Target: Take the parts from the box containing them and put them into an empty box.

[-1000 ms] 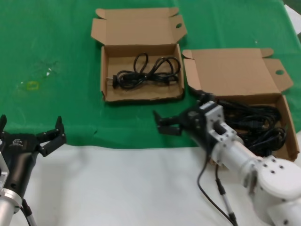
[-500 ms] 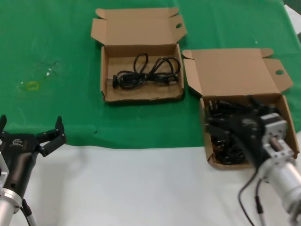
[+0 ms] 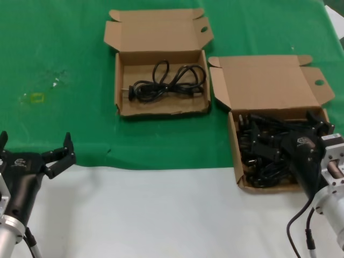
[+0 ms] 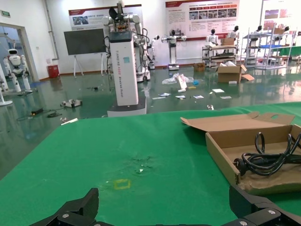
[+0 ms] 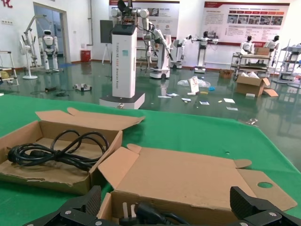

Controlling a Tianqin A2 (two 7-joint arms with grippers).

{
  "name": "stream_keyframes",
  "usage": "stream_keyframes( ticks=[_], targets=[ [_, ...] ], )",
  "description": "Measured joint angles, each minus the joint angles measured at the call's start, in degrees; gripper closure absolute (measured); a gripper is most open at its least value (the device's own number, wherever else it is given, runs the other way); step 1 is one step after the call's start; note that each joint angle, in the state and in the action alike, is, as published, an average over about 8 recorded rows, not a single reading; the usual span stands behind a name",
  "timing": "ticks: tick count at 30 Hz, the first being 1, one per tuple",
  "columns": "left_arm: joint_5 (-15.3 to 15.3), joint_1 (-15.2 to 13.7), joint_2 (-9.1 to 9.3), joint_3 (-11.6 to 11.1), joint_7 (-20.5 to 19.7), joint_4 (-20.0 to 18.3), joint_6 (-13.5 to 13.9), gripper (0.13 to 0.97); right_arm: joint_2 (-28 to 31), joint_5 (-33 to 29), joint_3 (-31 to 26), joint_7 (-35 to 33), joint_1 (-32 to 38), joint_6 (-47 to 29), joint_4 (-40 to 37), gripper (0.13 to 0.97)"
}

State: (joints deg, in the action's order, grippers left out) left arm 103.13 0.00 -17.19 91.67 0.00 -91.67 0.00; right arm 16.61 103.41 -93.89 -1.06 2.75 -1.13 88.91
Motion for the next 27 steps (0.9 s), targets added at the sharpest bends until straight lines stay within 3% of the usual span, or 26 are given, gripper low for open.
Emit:
stream_keyframes(
  ticks=[27],
  targets=[
    [0.00,0.00,0.00,0.00,0.00,0.00,0.00,0.132,0.00,0.00,0.00,0.00,0.00,0.00,0.00,0.129]
  ],
)
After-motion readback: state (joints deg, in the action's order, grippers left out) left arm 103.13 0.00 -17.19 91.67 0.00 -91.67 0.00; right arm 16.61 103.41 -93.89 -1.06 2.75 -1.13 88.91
